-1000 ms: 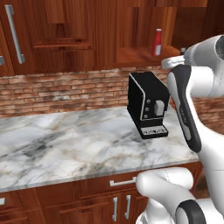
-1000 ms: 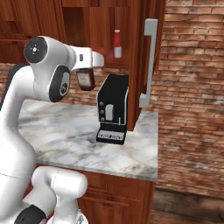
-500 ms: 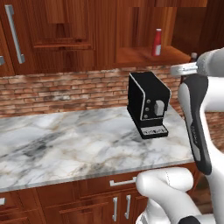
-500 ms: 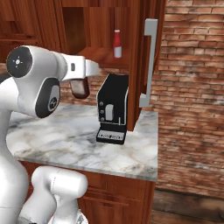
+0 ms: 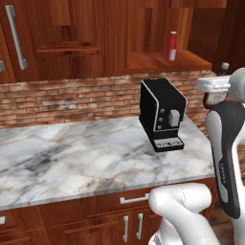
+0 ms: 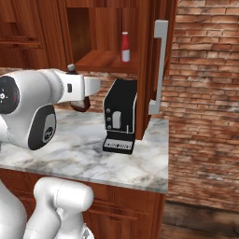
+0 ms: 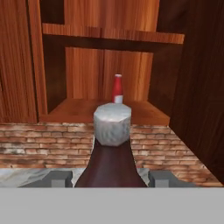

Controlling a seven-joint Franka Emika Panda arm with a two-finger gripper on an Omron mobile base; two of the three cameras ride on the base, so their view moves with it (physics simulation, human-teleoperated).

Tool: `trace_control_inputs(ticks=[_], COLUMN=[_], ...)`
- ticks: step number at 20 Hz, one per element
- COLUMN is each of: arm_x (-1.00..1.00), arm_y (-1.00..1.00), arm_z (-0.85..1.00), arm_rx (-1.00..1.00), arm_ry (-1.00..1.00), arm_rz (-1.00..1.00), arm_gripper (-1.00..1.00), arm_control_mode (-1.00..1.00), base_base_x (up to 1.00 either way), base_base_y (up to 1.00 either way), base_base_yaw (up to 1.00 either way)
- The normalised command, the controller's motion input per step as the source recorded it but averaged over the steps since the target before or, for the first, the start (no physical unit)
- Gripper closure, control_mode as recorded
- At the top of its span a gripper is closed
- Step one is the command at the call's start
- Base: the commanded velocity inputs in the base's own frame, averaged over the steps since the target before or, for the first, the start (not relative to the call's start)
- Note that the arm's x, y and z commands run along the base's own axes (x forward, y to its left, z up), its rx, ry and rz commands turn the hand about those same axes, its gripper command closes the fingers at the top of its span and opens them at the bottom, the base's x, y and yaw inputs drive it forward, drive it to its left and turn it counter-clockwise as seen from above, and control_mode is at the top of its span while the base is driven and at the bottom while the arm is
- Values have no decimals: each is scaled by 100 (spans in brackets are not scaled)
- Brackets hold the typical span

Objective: Take 2 condiments from the cabinet and move them on the counter near the stove.Make sure the condiments are lined up with each other, next to each other.

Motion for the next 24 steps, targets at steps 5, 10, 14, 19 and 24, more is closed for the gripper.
trace_control_inputs(ticks=[5, 10, 14, 19, 24], arm_x=[-17, -10, -7, -1, -3], arm_y=[1, 5, 2, 0, 0], arm_z=[0, 0, 0, 0, -1], arm_rx=[3, 0, 0, 0, 0], arm_ry=[-2, 0, 0, 1, 4], arm_rz=[0, 0, 0, 0, 0], arm_gripper=[100, 100, 100, 100, 100], arm_control_mode=[-100, -100, -100, -100, -100], base_base_x=[0, 0, 0, 0, 0], base_base_y=[0, 0, 0, 0, 0], base_base_yaw=[0, 0, 0, 0, 0])
